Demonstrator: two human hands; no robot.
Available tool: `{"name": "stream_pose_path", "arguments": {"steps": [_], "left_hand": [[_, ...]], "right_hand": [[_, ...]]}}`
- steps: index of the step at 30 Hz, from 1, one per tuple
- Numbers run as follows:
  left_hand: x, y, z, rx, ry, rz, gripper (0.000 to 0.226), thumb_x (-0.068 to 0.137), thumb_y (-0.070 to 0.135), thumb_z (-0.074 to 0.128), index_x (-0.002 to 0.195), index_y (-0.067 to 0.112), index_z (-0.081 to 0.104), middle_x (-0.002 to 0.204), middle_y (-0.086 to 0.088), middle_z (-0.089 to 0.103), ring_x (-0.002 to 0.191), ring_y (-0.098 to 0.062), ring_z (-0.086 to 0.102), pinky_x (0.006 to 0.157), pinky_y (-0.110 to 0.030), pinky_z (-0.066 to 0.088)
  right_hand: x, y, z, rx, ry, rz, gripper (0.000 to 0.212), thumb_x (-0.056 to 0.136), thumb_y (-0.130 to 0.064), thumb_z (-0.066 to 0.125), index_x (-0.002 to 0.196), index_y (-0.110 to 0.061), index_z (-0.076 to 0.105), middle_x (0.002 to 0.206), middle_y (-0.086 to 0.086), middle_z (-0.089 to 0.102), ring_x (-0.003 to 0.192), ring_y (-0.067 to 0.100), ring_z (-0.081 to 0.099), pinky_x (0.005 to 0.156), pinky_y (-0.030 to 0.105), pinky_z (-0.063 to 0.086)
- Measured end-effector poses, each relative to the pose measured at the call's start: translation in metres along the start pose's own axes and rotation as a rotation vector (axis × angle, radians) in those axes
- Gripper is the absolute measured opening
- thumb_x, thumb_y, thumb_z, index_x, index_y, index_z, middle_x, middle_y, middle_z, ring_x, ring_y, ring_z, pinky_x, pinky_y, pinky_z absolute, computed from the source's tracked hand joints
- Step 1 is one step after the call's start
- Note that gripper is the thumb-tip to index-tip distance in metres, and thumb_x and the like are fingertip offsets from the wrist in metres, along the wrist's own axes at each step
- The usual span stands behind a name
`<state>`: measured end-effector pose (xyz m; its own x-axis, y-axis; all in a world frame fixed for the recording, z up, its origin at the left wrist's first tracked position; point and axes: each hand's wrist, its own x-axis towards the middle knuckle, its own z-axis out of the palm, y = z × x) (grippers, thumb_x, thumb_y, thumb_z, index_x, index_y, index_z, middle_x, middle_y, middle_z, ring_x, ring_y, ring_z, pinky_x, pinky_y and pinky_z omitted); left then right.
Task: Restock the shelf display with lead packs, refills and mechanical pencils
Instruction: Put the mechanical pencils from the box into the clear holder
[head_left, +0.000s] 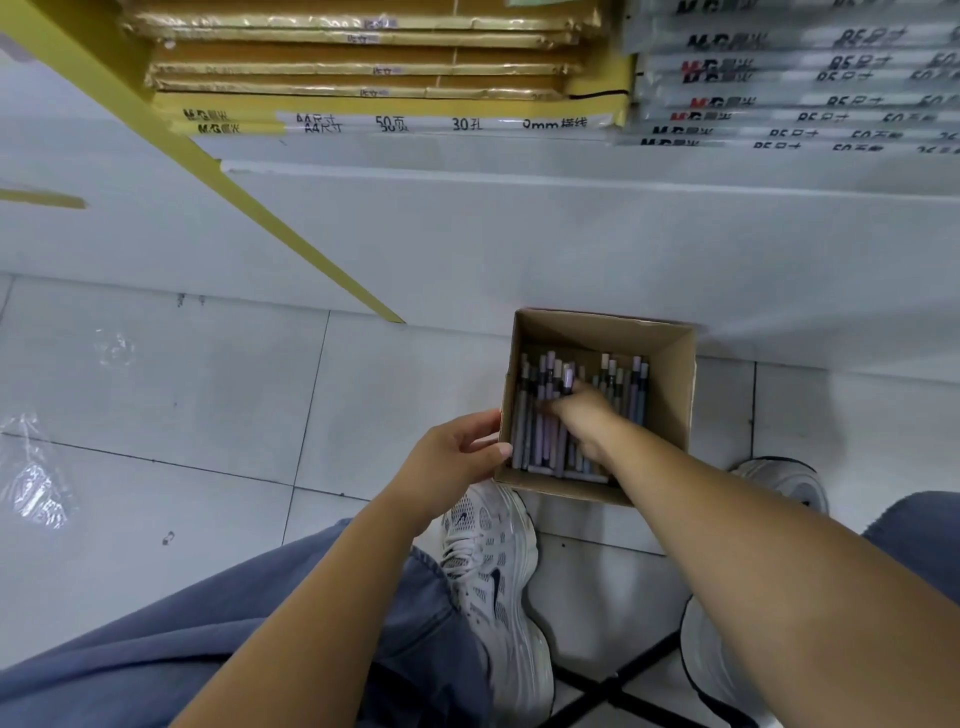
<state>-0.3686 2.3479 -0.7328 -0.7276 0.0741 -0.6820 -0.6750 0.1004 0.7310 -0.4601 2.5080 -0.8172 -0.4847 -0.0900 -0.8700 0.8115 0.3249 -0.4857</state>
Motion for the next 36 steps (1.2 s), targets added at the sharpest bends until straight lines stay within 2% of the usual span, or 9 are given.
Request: {"name": "stream_pose_path", "arguments": {"steps": [5, 11, 14, 18, 20, 25, 28, 32, 36], "left_hand": [[-0.002, 0.006, 0.004, 0.037, 0.029, 0.017, 0.037, 0.097, 0.003, 0.058, 0.129, 0.021, 0.064, 0.117, 0.011, 0.073, 0.101, -0.009, 0.072, 0.076, -0.018, 0.056], [-0.014, 0.033, 0.024, 0.460, 0.313, 0.107, 0.059, 0.090, 0.028, 0.072, 0.143, 0.021, 0.047, 0.135, 0.001, 0.053, 0.121, -0.016, 0.054, 0.102, -0.031, 0.045], [-0.033, 0.068, 0.034, 0.315, 0.077, 0.193, 0.074, 0.081, 0.043, 0.076, 0.146, 0.026, 0.045, 0.140, 0.006, 0.055, 0.126, -0.010, 0.053, 0.111, -0.035, 0.041], [-0.071, 0.130, 0.044, 0.055, -0.301, 0.213, 0.047, 0.092, 0.036, 0.067, 0.136, 0.032, 0.052, 0.130, 0.006, 0.066, 0.120, -0.011, 0.062, 0.103, -0.037, 0.051], [-0.092, 0.164, 0.047, 0.019, -0.378, 0.276, 0.034, 0.098, 0.028, 0.061, 0.130, 0.033, 0.052, 0.123, -0.003, 0.071, 0.117, -0.022, 0.066, 0.095, -0.039, 0.056], [-0.153, 0.249, 0.055, 0.145, -0.446, 0.478, 0.025, 0.091, 0.043, 0.060, 0.104, 0.023, 0.066, 0.090, -0.011, 0.073, 0.097, -0.029, 0.071, 0.092, -0.047, 0.058], [-0.178, 0.292, 0.064, 0.237, -0.353, 0.621, 0.026, 0.093, 0.048, 0.058, 0.091, 0.024, 0.066, 0.080, -0.006, 0.071, 0.078, -0.022, 0.071, 0.079, -0.041, 0.061], [-0.192, 0.339, 0.075, 0.230, -0.193, 0.802, 0.019, 0.101, 0.041, 0.052, 0.094, 0.024, 0.059, 0.071, 0.001, 0.061, 0.059, -0.013, 0.058, 0.067, -0.035, 0.059], [-0.190, 0.375, 0.078, 0.163, -0.148, 0.906, 0.017, 0.101, 0.040, 0.052, 0.110, 0.026, 0.056, 0.069, 0.003, 0.061, 0.055, -0.013, 0.054, 0.059, -0.031, 0.054]], "right_hand": [[-0.030, -0.007, -0.018, 0.200, -0.007, -0.067, 0.029, 0.096, -0.005, 0.051, 0.125, -0.006, 0.054, 0.118, 0.017, 0.062, 0.112, 0.028, 0.059, 0.102, 0.043, 0.043], [-0.100, -0.030, -0.045, 0.453, -0.164, -0.244, 0.012, 0.098, -0.004, 0.048, 0.103, -0.005, 0.058, 0.093, 0.013, 0.063, 0.089, 0.023, 0.064, 0.095, 0.040, 0.049], [-0.148, -0.050, -0.055, 0.457, -0.247, -0.421, 0.011, 0.096, -0.003, 0.050, 0.098, -0.007, 0.060, 0.090, 0.012, 0.065, 0.086, 0.021, 0.066, 0.087, 0.036, 0.053], [-0.226, -0.086, -0.062, 0.351, -0.340, -0.646, 0.011, 0.096, -0.008, 0.052, 0.104, -0.007, 0.060, 0.085, 0.008, 0.069, 0.079, 0.017, 0.069, 0.067, 0.031, 0.059], [-0.265, -0.103, -0.069, 0.188, -0.297, -0.770, 0.013, 0.097, -0.012, 0.053, 0.106, -0.006, 0.060, 0.087, 0.005, 0.072, 0.078, 0.018, 0.069, 0.065, 0.034, 0.058], [-0.357, -0.153, -0.100, -0.146, -0.148, -1.092, 0.020, 0.097, -0.023, 0.053, 0.110, -0.012, 0.065, 0.094, -0.006, 0.075, 0.086, 0.004, 0.069, 0.067, 0.011, 0.048], [-0.397, -0.181, -0.119, -0.237, -0.068, -1.205, 0.019, 0.095, -0.032, 0.057, 0.106, -0.020, 0.066, 0.093, -0.006, 0.075, 0.086, 0.007, 0.070, 0.074, 0.020, 0.049], [-0.430, -0.220, -0.143, -0.203, 0.165, -1.389, 0.013, 0.087, -0.030, 0.068, 0.098, -0.025, 0.064, 0.089, -0.007, 0.075, 0.084, 0.008, 0.070, 0.074, 0.025, 0.054], [-0.454, -0.255, -0.170, -0.031, 0.188, -1.466, 0.013, 0.091, -0.027, 0.061, 0.102, -0.021, 0.066, 0.084, 0.001, 0.073, 0.074, 0.013, 0.069, 0.063, 0.023, 0.055]]}}
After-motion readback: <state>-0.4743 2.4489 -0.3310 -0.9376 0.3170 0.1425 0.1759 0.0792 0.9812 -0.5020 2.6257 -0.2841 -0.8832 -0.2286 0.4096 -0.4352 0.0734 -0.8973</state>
